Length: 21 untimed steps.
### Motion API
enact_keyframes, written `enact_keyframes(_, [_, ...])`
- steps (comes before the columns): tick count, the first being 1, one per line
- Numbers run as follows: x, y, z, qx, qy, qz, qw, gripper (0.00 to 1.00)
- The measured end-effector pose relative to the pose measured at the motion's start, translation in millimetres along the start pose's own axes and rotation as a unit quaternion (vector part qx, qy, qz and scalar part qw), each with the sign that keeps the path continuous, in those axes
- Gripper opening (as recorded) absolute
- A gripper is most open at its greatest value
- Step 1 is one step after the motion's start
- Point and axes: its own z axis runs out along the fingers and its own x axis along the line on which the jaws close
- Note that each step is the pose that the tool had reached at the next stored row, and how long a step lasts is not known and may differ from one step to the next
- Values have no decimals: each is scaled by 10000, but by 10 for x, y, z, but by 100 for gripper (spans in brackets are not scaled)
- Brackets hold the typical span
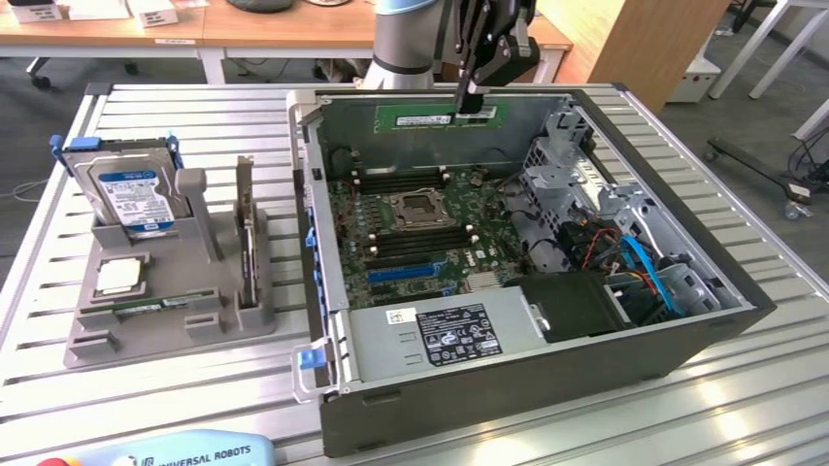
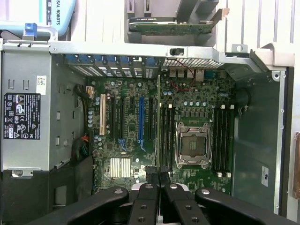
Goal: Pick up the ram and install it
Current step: 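Pick up the ram and move it above insertion slot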
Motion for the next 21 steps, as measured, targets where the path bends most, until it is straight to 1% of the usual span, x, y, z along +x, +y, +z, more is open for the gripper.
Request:
enact_keyframes(3, [0,0,13,0,-3,0,10000,11])
enact_keyframes(10, [2,-3,80,0,-7,0,10000,11])
enact_keyframes(21, [4,-10,217,2,-13,0,10000,11])
